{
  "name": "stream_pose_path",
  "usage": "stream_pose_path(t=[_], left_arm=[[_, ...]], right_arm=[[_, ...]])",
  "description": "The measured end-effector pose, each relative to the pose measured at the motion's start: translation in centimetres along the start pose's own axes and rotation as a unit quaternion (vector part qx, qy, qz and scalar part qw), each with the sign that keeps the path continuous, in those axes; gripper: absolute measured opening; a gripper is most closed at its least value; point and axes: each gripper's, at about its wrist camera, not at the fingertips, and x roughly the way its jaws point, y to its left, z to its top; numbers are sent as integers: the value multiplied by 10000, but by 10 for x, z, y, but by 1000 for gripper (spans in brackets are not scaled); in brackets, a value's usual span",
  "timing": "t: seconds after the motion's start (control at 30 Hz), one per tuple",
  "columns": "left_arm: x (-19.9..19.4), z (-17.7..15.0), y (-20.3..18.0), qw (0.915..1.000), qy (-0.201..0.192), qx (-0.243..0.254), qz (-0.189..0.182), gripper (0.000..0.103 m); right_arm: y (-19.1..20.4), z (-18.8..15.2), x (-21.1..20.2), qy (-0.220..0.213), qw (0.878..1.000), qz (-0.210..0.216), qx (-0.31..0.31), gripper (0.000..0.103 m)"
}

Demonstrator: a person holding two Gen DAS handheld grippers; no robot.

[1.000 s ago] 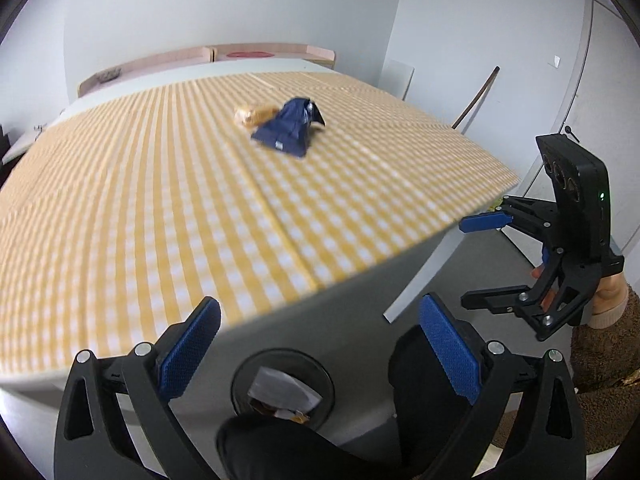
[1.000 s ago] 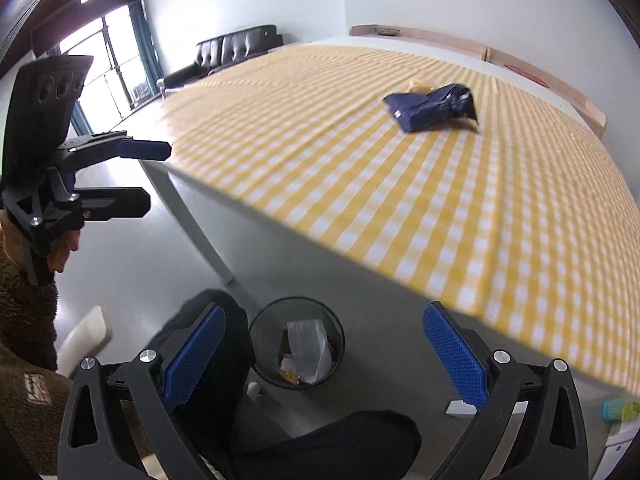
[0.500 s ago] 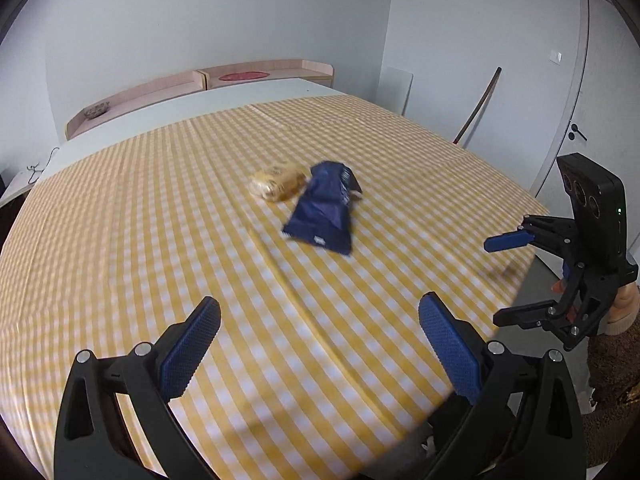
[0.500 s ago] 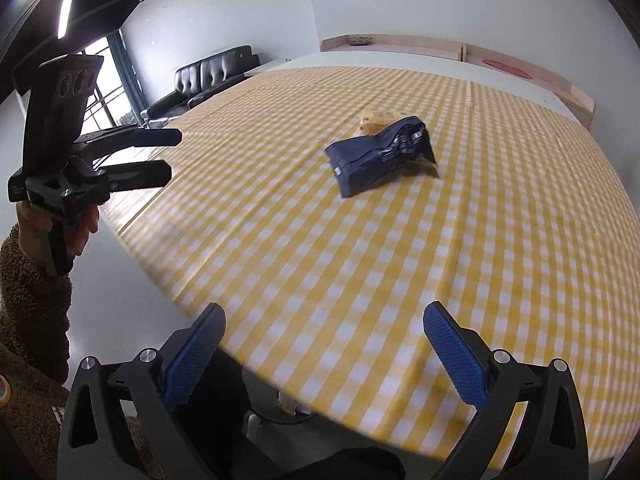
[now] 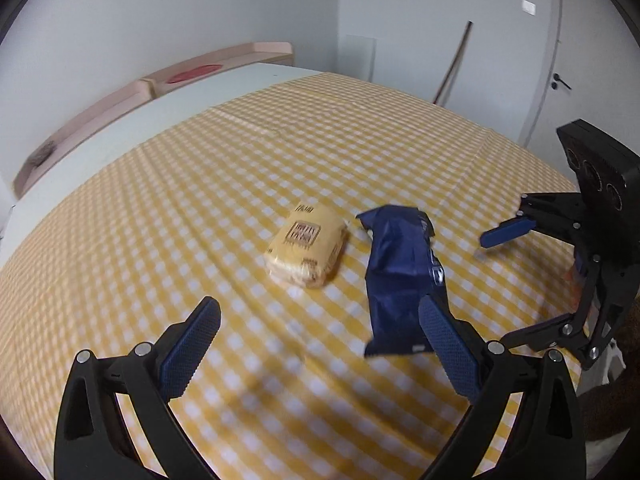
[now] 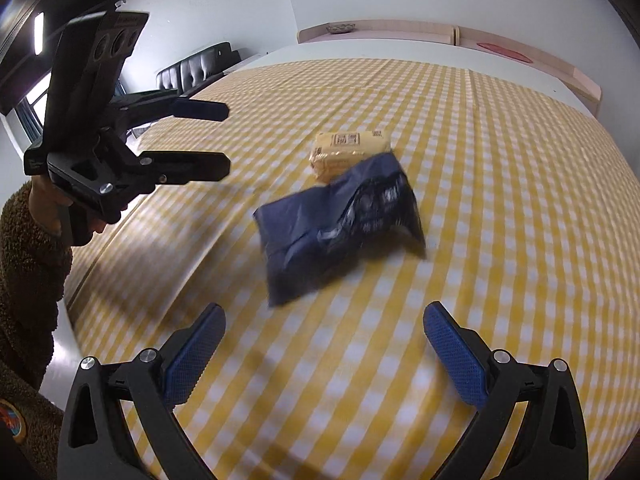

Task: Collect trash
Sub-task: 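Raise both tools back toward the blue packet and bread bag on the table, then grasp the yellow bread bag with the left tool while the right tool grasps the blue packet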

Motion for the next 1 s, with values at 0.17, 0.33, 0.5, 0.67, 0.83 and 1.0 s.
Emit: stream_pose_path(t=[0.17,0.33,0.5,0.67,0.83,1.0], left_arm=[[41,19,25,9984,63,-46,-562,99],[78,26,38,9964,309,-42,-783,98],[98,26,42,9958,390,-56,-828,77],[100,27,45,9957,463,-144,-783,42],[86,21,47,9973,322,-339,-567,32],[57,13,40,9981,132,-446,-409,32]], right_arm=[[0,24,24,119,9991,0,-413,100],[-8,38,30,-73,9983,117,-566,100],[-20,50,46,-53,9978,596,-298,100],[-25,53,48,-132,9967,741,-295,42],[-21,50,44,-64,9967,692,-413,35],[-15,50,30,-211,9976,546,-377,32]])
